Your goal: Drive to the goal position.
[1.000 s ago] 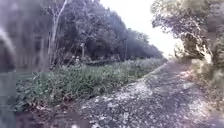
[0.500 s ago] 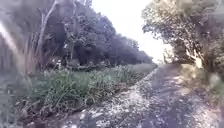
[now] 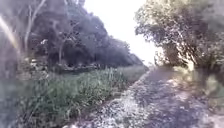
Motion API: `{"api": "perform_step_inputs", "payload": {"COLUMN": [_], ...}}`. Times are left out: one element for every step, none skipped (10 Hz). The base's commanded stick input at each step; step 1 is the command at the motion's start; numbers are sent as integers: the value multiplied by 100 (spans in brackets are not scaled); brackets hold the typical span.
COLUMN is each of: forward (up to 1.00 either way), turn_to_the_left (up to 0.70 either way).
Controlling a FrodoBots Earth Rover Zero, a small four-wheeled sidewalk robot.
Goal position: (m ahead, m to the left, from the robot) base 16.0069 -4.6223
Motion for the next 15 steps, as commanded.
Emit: {"api": "perform_step_inputs", "payload": {"forward": [68, 68, 68, 68, 67, -14, -38, -70, -70, -70, -70, -70, -70, -70, -70], "turn_to_the_left": [-34, -34, -34, -34, -33, 11, 22, 35, 35, 35, 35, 35, 35, 35, 35]}}
